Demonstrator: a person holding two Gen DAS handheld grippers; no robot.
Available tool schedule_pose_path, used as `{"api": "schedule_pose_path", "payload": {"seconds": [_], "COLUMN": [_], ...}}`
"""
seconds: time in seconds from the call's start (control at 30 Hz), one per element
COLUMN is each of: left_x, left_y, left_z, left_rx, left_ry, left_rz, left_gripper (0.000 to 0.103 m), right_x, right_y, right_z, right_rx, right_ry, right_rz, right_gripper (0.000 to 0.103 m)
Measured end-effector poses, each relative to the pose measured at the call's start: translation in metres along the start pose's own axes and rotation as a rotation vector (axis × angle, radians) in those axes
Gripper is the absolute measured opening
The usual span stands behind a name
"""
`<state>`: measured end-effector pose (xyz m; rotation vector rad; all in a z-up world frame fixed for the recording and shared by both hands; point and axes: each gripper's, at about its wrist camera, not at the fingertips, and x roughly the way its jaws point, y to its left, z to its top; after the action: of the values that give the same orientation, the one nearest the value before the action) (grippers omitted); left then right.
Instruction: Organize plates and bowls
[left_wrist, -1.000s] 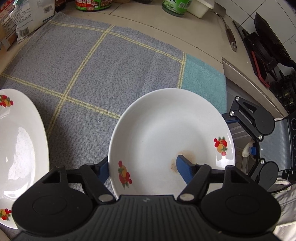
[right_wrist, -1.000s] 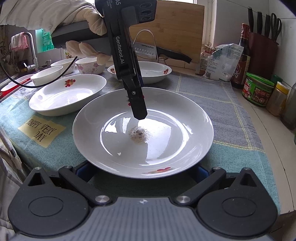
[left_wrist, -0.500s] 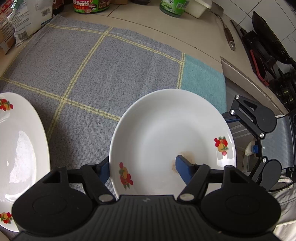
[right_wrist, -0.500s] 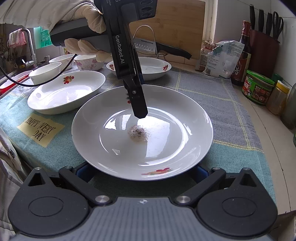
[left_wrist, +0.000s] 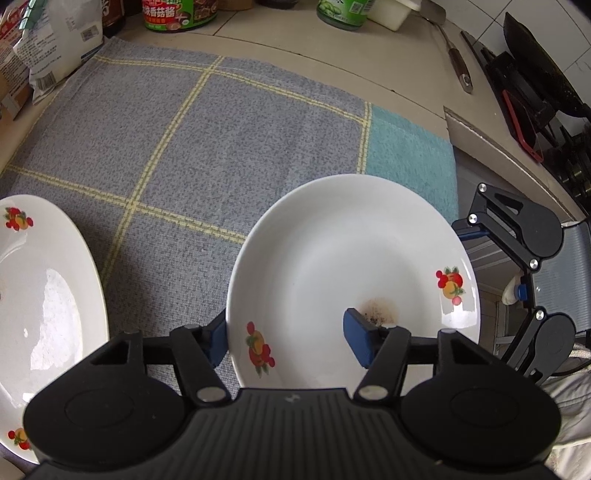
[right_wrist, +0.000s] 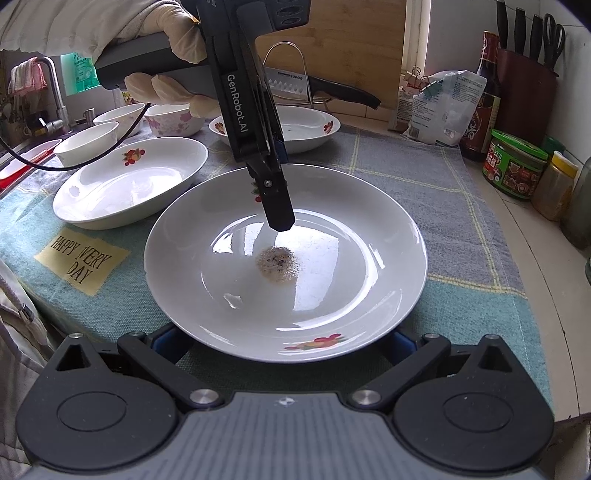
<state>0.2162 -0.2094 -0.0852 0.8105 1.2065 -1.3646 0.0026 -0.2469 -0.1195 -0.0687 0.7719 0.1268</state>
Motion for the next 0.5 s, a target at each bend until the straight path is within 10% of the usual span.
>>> {"api": "schedule_pose_path", "payload": {"seconds": [0.5], "left_x": [-0.01], "left_y": [-0.003], "left_z": [0.0], "left_rx": [0.002], "left_ry": [-0.028], "left_rz": [0.007], "left_gripper": [0.062], "right_x": [-0.003], "right_y": [-0.001], "right_z": [0.004], "right_rx": [0.002], "right_ry": [0.015], "right_rz": [-0.002], "right_gripper": [0.103]}}
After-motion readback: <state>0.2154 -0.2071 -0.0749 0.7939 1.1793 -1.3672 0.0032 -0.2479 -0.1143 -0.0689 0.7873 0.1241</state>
